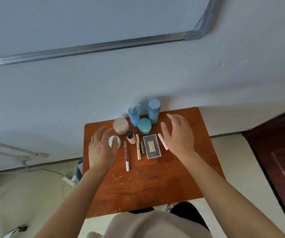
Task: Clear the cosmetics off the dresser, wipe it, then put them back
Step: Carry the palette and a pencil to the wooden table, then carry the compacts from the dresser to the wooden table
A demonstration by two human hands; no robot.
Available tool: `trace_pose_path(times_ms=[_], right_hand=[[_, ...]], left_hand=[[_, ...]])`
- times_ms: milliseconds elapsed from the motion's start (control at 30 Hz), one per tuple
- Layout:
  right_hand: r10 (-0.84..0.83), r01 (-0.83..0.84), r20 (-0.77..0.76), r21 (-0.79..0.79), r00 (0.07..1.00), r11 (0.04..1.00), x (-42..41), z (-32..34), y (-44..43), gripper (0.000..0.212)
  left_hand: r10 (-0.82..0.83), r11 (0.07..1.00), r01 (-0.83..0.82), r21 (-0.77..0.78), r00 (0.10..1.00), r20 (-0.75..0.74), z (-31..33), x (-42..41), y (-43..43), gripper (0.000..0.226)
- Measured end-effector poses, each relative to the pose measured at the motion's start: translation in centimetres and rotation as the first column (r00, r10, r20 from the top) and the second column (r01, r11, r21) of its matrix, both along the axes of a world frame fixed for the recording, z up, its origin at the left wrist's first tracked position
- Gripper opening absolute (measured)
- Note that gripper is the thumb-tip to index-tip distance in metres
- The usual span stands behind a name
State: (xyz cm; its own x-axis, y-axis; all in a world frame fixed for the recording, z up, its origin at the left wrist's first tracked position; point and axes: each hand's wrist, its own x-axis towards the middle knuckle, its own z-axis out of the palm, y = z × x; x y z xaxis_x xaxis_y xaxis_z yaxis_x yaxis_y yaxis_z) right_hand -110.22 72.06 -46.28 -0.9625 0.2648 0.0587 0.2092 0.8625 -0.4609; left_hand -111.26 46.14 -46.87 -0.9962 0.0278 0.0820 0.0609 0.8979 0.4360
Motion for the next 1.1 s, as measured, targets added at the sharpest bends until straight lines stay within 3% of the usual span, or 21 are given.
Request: trace_pose_path(times_ms=[133, 267, 433, 533, 667, 800, 933, 1100], right_hand=[[-0.009, 0.026, -0.241, 0.066, 0.971, 0.997, -1.9, 6.8, 2.5, 0.052], [-0.062, 0.129, -0.457, 0.116, 0.887, 0.985, -1.9, 13.8, 4.6, 0.06], [-0.101, 0.246, -0.621, 0.152, 0.777, 0.957, 2.6, 18.2, 6.3, 0.069], [-0.159, 0.352, -0.626, 0.197, 0.763, 0.915, 6.3, 18.2, 6.9, 0.072], [-0.3, 0.532, -0.587, 0.273, 0.752, 0.802, 14.5, 17.0, 8.9, 0.072], [-0.483, 0.726, -0.588, 0.289, 0.649, 0.624, 24.7, 17.8, 10.8, 0.07], [-0.585, 0.876, -0.661, 0.269, 0.47, 0.4, 35.8, 19.8, 10.9, 0.07], [-0.608, 0.955, -0.736, 0.245, 0.297, 0.17, 49.8, 20.9, 9.9, 0.07]], left_hand=[[-0.032, 0.999, 0.027, -0.019, 0.963, -0.267, 6.9, -2.5, 0.7, 0.044], [-0.157, 0.987, 0.151, -0.053, 0.857, -0.49, 14.0, -4.6, 3.3, 0.053], [-0.273, 0.943, 0.332, -0.024, 0.727, -0.63, 18.9, -3.9, 7.6, 0.056], [-0.371, 0.893, 0.445, -0.067, 0.645, -0.668, 19.6, -3.3, 10.4, 0.058], [-0.523, 0.757, 0.652, -0.044, 0.564, -0.639, 19.0, -1.1, 17.0, 0.059], [-0.66, 0.571, 0.82, 0.032, 0.482, -0.576, 18.7, 4.6, 23.8, 0.063], [-0.77, 0.348, 0.937, -0.011, 0.279, -0.574, 20.0, 12.7, 29.1, 0.064], [-0.782, 0.106, 0.993, -0.058, 0.047, -0.622, 22.6, 25.8, 33.6, 0.063]])
